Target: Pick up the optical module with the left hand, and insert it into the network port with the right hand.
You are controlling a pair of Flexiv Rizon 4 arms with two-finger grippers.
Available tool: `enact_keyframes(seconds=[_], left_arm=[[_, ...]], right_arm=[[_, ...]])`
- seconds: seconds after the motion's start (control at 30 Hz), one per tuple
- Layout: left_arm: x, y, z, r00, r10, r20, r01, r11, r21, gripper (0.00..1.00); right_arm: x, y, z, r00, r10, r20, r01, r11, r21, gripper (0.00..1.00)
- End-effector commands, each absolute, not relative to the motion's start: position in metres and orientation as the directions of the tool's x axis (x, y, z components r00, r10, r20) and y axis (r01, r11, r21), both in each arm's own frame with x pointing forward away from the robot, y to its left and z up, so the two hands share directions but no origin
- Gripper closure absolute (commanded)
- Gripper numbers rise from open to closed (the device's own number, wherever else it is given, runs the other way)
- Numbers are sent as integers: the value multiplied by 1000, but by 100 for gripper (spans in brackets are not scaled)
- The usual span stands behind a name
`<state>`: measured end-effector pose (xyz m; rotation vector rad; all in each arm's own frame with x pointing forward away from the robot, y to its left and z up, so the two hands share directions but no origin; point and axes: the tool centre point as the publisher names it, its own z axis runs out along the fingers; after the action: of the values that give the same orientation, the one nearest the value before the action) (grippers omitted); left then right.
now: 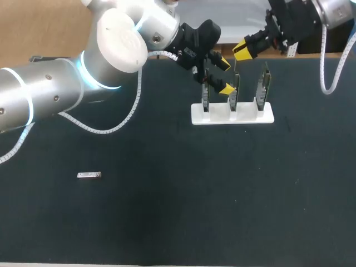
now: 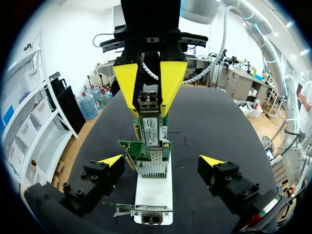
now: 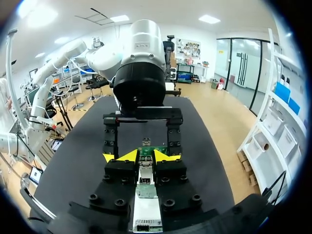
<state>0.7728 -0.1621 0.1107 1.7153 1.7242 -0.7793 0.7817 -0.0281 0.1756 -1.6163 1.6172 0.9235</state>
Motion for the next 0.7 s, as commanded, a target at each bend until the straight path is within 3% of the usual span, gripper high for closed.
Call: enact_keyframes(seconds=[0.03, 0.7], left_arm=[[773, -163, 111, -7, 664, -747, 1000, 4, -6, 0], [773, -163, 111, -7, 664, -747, 1000, 4, -6, 0]], right_arm=[[781, -28, 178, -11, -532, -847, -1000, -14, 22, 100], [780, -27, 171, -21, -542, -840, -999, -17, 35, 100]])
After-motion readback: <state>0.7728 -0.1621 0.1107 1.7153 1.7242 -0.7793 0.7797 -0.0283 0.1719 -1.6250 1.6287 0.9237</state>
